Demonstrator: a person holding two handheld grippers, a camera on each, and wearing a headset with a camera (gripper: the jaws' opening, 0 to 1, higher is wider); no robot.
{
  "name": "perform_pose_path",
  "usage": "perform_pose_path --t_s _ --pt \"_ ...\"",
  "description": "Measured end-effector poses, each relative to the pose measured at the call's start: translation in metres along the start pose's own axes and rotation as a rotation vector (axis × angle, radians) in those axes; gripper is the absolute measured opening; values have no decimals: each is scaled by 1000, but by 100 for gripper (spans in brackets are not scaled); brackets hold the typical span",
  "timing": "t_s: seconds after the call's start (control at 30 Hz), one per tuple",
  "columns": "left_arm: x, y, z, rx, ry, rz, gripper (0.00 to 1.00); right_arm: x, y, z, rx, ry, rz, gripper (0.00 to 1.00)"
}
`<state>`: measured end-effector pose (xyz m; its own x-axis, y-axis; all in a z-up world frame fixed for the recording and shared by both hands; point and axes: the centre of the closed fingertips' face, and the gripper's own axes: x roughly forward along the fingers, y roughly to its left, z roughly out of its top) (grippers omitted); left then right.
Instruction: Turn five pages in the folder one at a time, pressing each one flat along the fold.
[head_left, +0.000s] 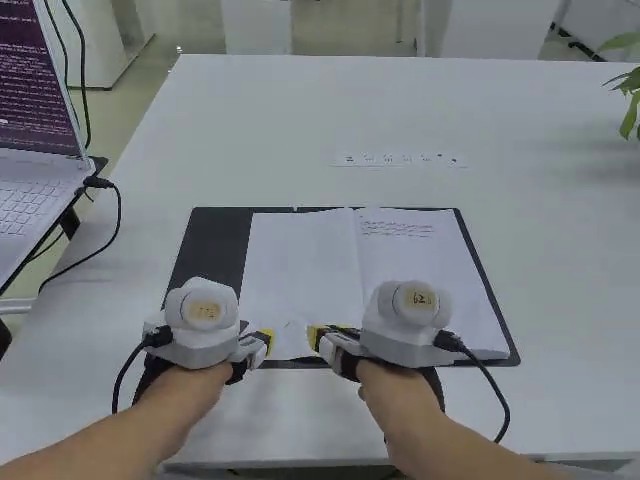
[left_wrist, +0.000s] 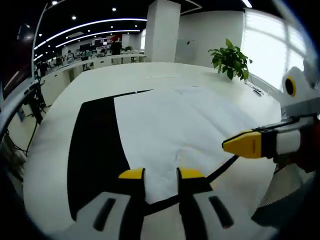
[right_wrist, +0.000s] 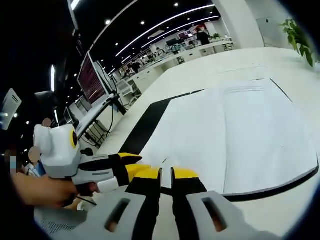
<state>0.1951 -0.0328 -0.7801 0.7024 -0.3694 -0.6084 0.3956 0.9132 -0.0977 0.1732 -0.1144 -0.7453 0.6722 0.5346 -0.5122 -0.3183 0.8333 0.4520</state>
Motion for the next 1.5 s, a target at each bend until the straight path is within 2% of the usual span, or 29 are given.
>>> perform_pose_path --t_s 0.13,0.2,0.23,0.3,0.37,0.43,0.57,0.7,0.83,0.93,1.33,1.5 --pt "3 2 -9 -14 28 69 24 -4 -15 8 28 -19 -19 3" --pt "1 1 -7 -11 -1 84 23 -5 -22 12 40 -30 -24 2" --pt "2 2 -7 -1 -2 93 23 -4 -26 14 48 -37 -29 1" --pt "3 3 -7 36 -17 113 22 -3 -30 18 54 -38 -29 0" --pt "2 4 -8 13 -20 122 22 0 -36 22 64 -46 -33 0" --pt "2 4 -8 7 -32 130 22 5 -42 24 96 -46 -35 0" --pt "1 4 -9 9 -57 139 22 15 -52 31 114 -45 -37 0" --pt "2 4 -9 29 -63 136 22 26 -63 51 80 -73 -35 0" --pt "2 5 -9 21 -80 137 22 40 -71 70 39 -94 -32 0" --pt "3 5 -9 16 -86 137 22 53 -75 82 5 -105 -11 0" --pt "8 8 -10 22 -98 136 22 77 -82 91 -47 -86 -27 0" --pt "8 8 -10 21 -104 136 22 86 -90 95 -55 -87 -41 0"
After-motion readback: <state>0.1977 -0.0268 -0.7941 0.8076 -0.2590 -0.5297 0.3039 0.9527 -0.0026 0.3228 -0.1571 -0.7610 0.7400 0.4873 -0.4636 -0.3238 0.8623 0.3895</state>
